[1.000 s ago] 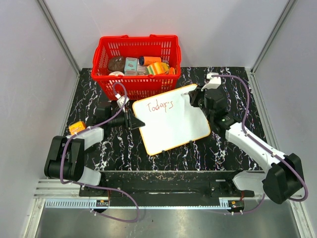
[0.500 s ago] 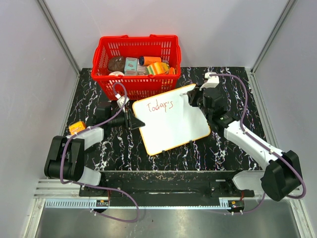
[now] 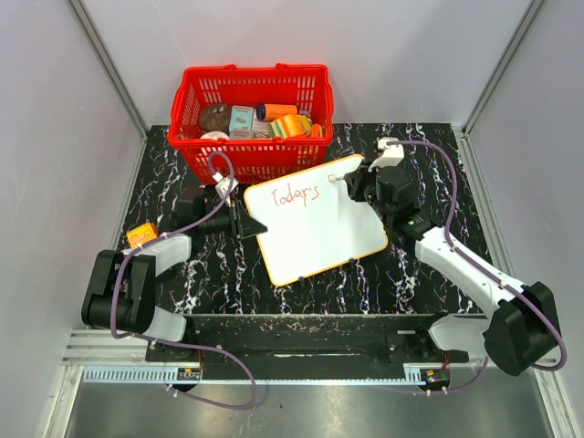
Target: Write a sentence on the whiteboard
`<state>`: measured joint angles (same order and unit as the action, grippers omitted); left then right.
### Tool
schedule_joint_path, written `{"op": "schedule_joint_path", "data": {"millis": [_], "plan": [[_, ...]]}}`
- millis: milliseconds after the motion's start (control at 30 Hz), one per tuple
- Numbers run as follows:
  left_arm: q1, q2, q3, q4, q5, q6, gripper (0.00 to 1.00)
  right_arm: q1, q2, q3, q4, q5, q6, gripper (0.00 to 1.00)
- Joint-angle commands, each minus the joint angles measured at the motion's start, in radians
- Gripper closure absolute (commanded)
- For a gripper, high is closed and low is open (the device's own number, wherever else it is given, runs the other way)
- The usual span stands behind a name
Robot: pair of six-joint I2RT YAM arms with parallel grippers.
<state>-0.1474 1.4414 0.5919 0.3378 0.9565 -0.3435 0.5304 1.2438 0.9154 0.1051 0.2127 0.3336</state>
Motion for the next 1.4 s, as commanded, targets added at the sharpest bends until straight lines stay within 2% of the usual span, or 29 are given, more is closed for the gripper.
{"op": "schedule_joint_path", "data": {"millis": [0,367,767,1367], "plan": [[-0.027,-0.004,-0.017,-0.014,-0.068,0.118,1.00,-0.004,-0.040,-0.035,-0.039,-0.021,-0.004,1.00],[-0.027,-0.007,-0.018,-0.016,-0.071,0.118,1.00,-0.004,-0.110,-0.110,-0.065,-0.053,0.015,1.00],[-0.029,-0.009,-0.018,-0.017,-0.071,0.120,1.00,-0.004,-0.098,-0.027,0.001,-0.114,0.028,1.00],[-0.031,-0.009,-0.017,-0.019,-0.075,0.121,1.00,-0.004,-0.018,0.010,-0.007,-0.013,0.004,1.00]]}}
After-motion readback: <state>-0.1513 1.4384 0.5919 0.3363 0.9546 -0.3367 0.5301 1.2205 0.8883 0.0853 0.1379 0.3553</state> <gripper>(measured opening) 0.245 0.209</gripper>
